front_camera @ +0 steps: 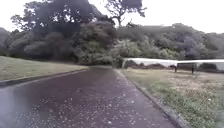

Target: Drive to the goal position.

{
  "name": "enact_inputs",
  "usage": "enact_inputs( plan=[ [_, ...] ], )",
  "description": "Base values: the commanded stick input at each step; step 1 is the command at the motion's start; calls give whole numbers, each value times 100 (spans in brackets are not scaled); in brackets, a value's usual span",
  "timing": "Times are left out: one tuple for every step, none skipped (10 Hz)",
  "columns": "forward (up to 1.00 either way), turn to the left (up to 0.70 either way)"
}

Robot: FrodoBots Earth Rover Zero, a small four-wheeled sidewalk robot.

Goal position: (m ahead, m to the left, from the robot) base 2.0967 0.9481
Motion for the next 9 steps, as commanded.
enact_inputs(
  plan=[
    [4,-16],
    [4,-16],
    [4,-16],
    [4,-16],
    [4,-16],
    [4,-16],
    [4,-16],
    [4,-16],
    [4,-16]
  ],
)
